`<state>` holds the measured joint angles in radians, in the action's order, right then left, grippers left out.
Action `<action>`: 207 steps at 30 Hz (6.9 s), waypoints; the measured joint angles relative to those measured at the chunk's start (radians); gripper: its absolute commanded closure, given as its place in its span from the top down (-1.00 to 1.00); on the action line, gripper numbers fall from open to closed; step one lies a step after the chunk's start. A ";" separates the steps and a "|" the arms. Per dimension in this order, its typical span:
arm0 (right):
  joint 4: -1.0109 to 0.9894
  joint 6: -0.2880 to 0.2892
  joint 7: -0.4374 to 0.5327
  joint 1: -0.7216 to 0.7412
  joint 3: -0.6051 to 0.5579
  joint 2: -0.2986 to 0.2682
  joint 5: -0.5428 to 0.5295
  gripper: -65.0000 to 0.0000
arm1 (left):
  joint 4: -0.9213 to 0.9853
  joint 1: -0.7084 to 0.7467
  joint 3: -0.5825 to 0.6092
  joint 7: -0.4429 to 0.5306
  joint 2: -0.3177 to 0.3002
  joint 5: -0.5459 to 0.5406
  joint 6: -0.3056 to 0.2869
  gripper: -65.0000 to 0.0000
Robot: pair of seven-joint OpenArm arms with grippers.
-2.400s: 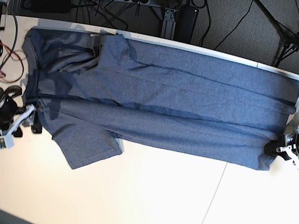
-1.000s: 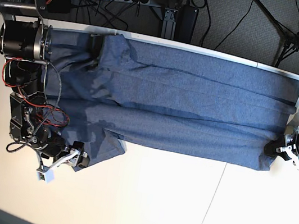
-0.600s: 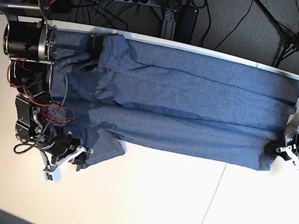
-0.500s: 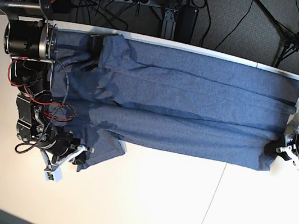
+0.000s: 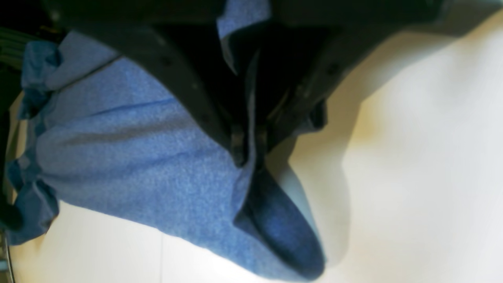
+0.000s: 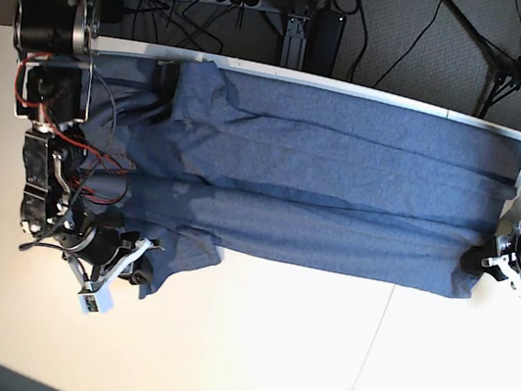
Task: Fold the T-shirt properly
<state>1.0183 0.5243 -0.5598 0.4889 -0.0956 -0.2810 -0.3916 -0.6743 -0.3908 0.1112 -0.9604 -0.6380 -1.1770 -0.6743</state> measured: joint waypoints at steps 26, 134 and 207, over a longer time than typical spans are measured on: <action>0.786 0.011 -0.040 -0.603 -0.003 -0.312 -0.128 -1.00 | 0.000 -0.003 -0.001 0.011 0.056 -0.005 0.000 -1.00; 0.925 0.011 -0.047 -0.755 -0.003 -0.323 0.018 0.04 | -0.279 0.116 -0.117 0.017 -0.021 0.249 0.027 0.12; 0.924 0.011 -0.047 -0.755 -0.003 -0.323 0.032 -1.00 | -0.789 0.506 -0.112 -0.034 -0.232 0.306 -0.003 -1.00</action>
<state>1.9427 0.5350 -0.6071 -0.2657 -0.0986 -0.6037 -0.3599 -1.4628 0.1150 -0.0010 -0.9943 -0.8703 -0.8711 -0.6777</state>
